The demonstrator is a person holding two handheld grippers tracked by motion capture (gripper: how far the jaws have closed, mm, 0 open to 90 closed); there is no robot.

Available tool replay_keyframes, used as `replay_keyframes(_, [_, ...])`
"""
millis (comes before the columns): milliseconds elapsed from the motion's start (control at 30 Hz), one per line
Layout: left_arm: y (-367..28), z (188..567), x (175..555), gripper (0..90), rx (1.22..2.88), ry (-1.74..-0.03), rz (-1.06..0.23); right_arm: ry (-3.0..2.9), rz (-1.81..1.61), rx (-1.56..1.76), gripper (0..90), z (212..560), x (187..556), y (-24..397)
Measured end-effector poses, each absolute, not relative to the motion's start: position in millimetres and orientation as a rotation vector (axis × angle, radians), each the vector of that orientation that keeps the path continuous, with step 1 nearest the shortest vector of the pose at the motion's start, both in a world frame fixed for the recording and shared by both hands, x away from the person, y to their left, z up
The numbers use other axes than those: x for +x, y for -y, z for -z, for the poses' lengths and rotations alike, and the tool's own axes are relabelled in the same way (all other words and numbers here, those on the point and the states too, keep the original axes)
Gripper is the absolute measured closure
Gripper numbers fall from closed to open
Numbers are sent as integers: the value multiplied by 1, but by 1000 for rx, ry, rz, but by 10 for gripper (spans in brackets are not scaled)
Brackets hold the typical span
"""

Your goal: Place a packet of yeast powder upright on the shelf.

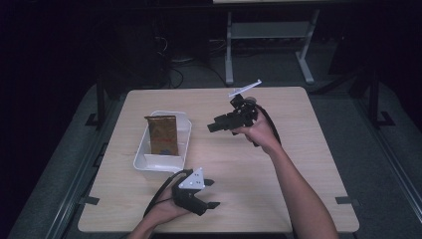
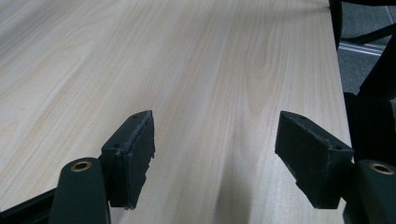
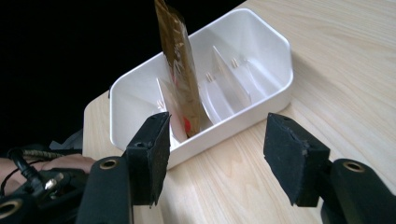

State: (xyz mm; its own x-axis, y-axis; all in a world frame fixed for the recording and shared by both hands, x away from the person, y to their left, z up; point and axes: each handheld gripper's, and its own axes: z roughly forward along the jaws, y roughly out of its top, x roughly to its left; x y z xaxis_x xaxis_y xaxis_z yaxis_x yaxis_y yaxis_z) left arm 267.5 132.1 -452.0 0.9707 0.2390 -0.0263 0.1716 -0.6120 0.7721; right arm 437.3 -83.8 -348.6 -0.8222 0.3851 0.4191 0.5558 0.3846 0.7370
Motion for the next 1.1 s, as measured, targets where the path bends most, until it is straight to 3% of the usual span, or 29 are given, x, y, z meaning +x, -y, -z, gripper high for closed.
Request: replay_keyframes(1100, [-133, 452, 269, 279, 2237, -302, -96, 2423, 1423, -976, 389, 369, 407, 155])
